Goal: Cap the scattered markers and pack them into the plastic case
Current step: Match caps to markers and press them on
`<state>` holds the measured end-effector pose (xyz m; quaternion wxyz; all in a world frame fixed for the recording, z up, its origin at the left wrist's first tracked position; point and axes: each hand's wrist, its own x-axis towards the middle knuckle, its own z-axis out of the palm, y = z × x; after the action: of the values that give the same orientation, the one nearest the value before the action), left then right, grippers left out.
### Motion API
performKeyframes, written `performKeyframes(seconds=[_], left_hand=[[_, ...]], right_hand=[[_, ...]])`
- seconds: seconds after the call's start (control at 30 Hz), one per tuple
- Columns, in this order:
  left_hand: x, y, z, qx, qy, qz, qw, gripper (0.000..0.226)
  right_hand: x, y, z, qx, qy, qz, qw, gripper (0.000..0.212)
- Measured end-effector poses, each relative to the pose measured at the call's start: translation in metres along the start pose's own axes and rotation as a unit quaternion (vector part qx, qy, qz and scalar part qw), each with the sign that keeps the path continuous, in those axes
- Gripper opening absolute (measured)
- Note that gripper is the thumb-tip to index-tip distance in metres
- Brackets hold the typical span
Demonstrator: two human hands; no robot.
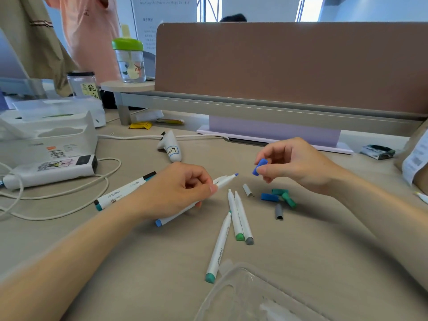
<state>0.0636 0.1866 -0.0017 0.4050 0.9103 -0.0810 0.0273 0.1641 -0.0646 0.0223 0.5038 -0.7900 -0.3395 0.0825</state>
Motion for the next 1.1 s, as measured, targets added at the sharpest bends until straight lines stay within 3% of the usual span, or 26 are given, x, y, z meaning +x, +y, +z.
performKeyframes(seconds=[0.17, 0.47, 1.1], left_hand=[[0.001, -0.001, 0.0, 0.001, 0.002, 0.014, 1.0, 0.016], [0.001, 0.0, 0.002, 0.001, -0.004, 0.037, 0.999, 0.012], [0.002, 0.0, 0.006, 0.071, 0.047, 0.147, 0.985, 0.008]], right_hand=[[-0.003, -0.006, 0.01, 0.074, -0.003, 0.016, 0.997, 0.013], [-0.007, -0.012, 0.022, 0.082, -0.03, 0.058, 0.994, 0.017], [-0.008, -0.01, 0.039, 0.053, 0.015, 0.006, 0.998, 0.011]])
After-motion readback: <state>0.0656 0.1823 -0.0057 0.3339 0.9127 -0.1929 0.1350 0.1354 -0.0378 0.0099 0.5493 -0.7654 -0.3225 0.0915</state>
